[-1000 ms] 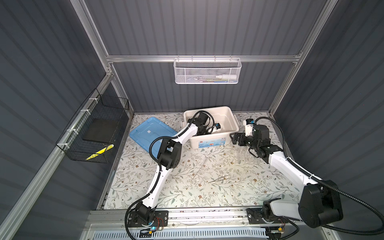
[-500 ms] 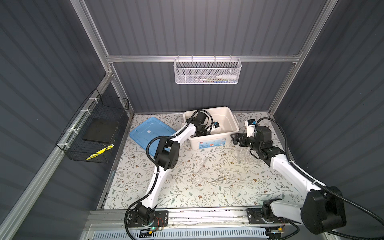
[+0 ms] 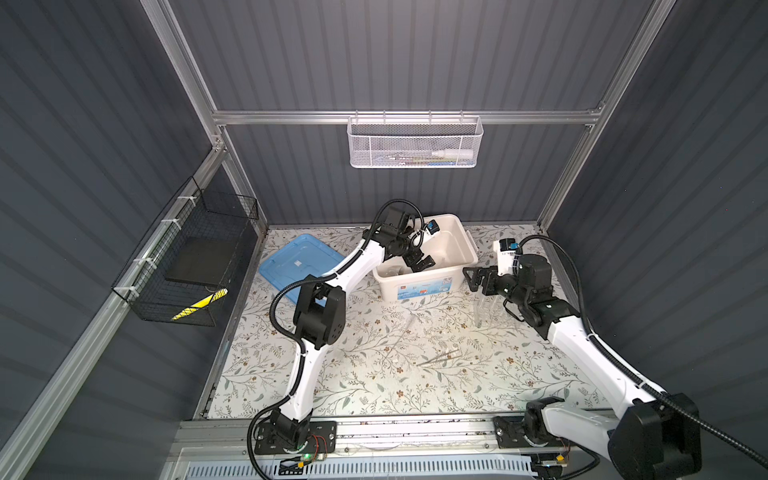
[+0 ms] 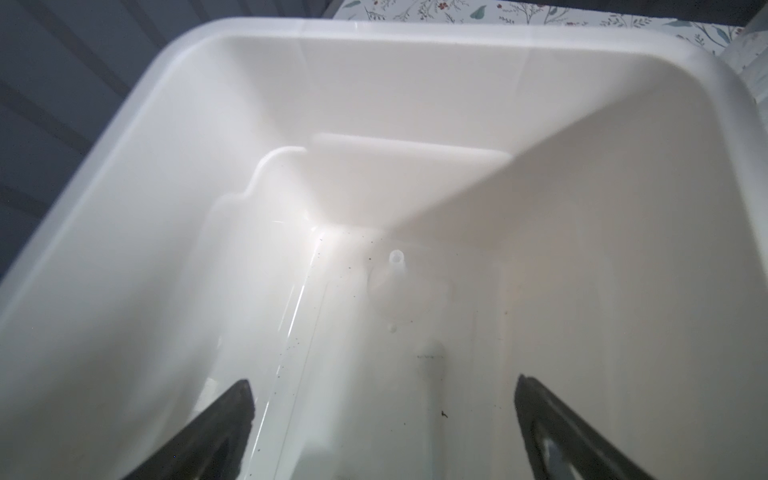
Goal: Organize the chemistry lab equipment
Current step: 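Raise the left gripper out of the bin and move it to the test-tube brush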
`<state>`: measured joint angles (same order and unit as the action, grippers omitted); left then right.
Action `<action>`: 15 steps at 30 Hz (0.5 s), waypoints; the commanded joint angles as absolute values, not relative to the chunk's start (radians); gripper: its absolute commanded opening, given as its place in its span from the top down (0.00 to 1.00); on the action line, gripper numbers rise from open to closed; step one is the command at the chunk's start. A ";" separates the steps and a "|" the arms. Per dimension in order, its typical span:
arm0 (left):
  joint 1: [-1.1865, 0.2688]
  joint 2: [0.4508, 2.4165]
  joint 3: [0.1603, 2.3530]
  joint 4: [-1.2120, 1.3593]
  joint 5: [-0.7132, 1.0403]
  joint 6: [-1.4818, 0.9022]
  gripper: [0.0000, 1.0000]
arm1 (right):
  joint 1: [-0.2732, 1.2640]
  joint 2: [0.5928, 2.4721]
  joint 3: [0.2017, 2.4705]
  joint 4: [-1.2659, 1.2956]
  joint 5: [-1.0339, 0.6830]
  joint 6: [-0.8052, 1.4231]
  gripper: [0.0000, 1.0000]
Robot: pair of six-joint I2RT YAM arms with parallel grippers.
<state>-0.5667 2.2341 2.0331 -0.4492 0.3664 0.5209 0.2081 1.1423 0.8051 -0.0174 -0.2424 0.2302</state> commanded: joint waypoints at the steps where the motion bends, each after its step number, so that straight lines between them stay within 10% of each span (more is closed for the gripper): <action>1: -0.566 2.141 1.991 -0.351 0.294 0.459 0.00 | 0.203 1.126 0.795 -0.029 -0.263 0.217 0.01; 15: -0.568 1.834 1.732 -0.147 0.212 0.320 0.00 | 0.203 1.081 0.784 -0.026 -0.265 0.225 0.01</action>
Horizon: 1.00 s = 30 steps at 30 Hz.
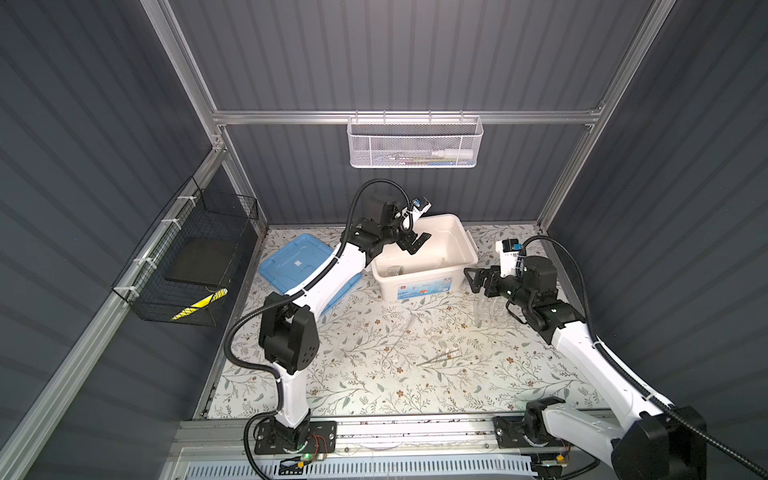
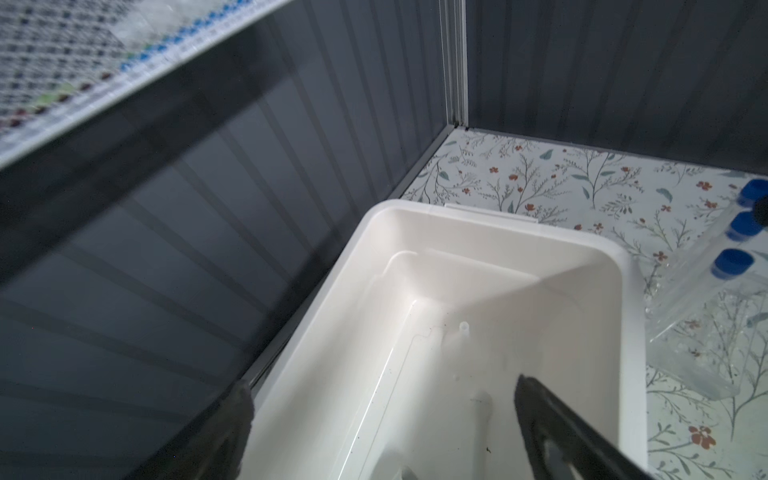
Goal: Organize the chemistry lab equipment
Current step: 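Raise the left gripper out of the bin and move it to the test-tube brush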
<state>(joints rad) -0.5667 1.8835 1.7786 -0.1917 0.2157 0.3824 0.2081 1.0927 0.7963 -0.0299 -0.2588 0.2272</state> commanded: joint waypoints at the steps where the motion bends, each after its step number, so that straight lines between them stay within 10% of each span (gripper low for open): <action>1: -0.568 1.812 1.707 -0.141 0.218 0.304 0.00 | 0.203 1.080 0.782 -0.025 -0.260 0.226 0.01; 30: -0.780 1.281 0.935 0.026 -0.169 0.056 0.01 | 0.204 1.089 0.776 -0.018 -0.238 0.238 0.01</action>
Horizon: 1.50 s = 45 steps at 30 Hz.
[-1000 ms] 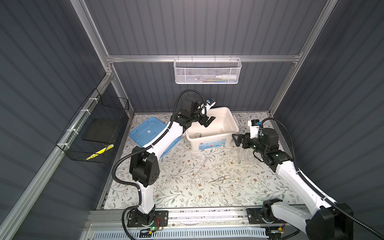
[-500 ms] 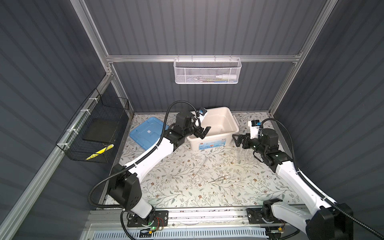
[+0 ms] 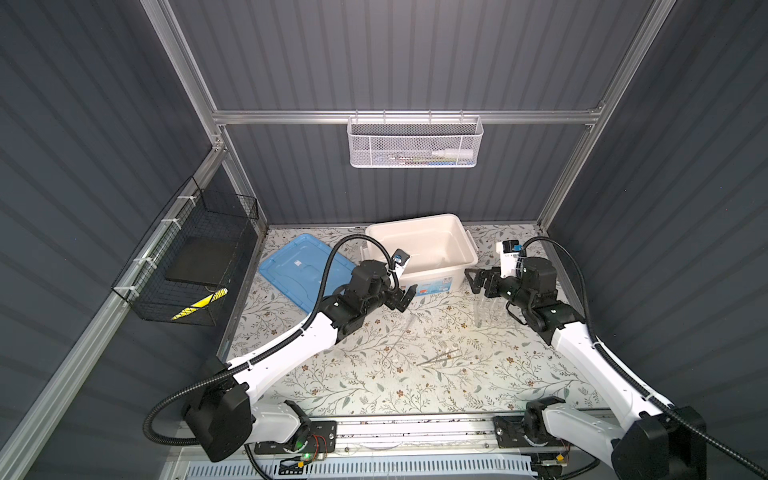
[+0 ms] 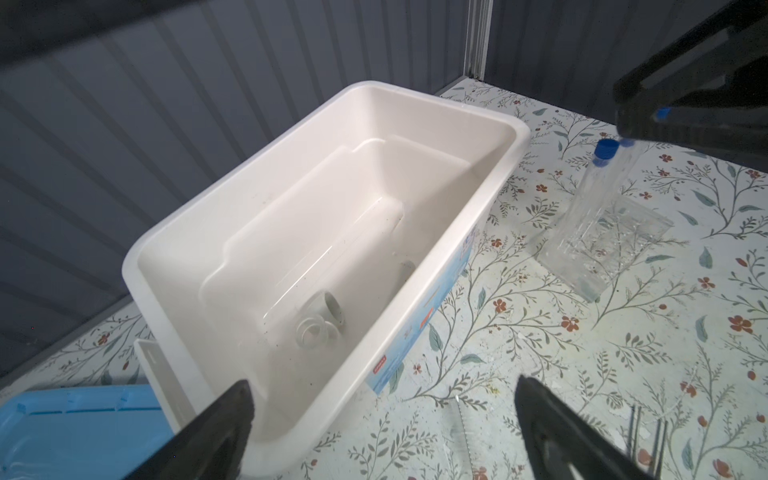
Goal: Organize the chemistry lab equipment
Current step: 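Raise the left gripper out of the bin and move it to the test-tube brush, then lower the left gripper and close it on the brush's wire handle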
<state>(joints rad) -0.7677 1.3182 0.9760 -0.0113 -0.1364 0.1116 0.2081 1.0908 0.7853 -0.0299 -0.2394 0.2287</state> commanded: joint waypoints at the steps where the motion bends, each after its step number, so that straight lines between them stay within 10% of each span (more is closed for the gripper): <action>1: -0.783 1.270 0.911 0.035 -0.172 0.045 0.00 | 0.203 1.090 0.776 -0.018 -0.238 0.239 0.01; 45: -0.888 1.606 0.702 0.087 -0.093 -0.237 0.47 | 0.203 1.113 0.787 -0.035 -0.217 0.253 0.01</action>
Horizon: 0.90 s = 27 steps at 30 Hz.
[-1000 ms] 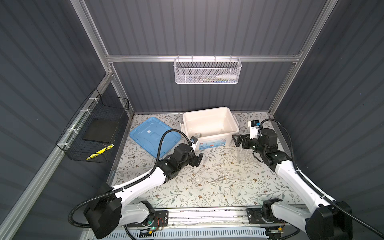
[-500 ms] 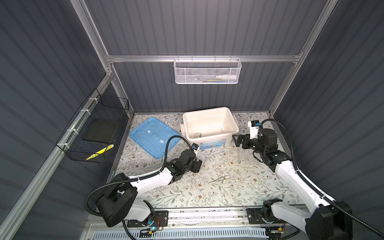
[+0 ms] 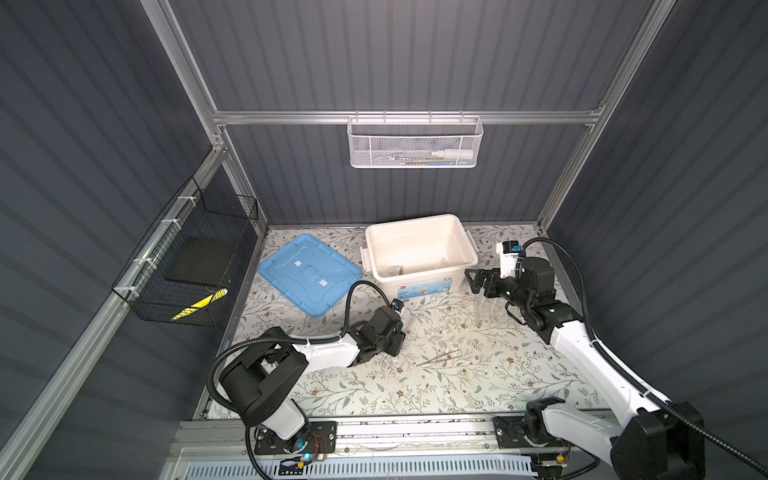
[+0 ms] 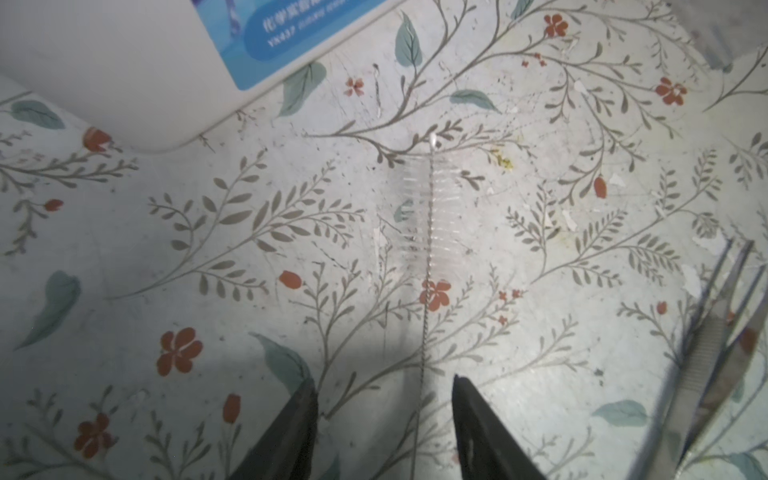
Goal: Organize the chemistry lab equipment
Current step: 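Lower the left gripper and close it on the brush's wire handle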
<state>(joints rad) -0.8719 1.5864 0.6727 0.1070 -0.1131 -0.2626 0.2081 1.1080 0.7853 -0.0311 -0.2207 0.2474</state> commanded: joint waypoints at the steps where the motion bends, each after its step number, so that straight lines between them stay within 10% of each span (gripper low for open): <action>1: -0.895 1.617 0.708 0.082 -0.094 -0.234 0.48 | 0.204 1.113 0.786 -0.034 -0.216 0.253 0.01; 27: -0.909 1.680 0.735 0.052 -0.100 -0.228 0.97 | 0.202 1.137 0.784 -0.034 -0.215 0.258 0.01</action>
<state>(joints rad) -0.9009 1.6554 0.7284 0.1062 -0.1196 -0.2371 0.2081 1.1439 0.7853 -0.0311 -0.2199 0.2543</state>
